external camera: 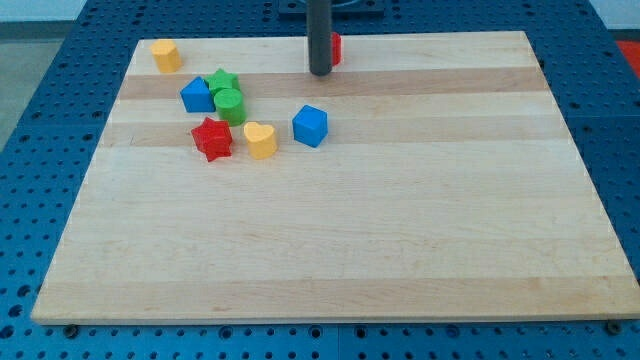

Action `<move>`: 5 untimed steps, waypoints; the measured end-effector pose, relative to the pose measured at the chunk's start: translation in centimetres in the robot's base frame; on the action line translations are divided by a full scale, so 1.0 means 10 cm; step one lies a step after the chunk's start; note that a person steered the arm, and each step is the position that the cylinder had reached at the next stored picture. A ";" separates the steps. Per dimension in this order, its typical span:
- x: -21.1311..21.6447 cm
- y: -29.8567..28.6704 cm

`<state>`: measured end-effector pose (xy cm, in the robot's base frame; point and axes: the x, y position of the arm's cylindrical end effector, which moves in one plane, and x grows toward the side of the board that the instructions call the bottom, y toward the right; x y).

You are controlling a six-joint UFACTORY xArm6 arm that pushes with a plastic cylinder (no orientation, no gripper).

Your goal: Place the red star below the yellow heart and blue cube

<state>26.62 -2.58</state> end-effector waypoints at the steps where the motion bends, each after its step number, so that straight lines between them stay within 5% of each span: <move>1: 0.09 0.00; 3: 0.31 0.19; 5: 1.29 0.74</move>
<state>39.54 4.79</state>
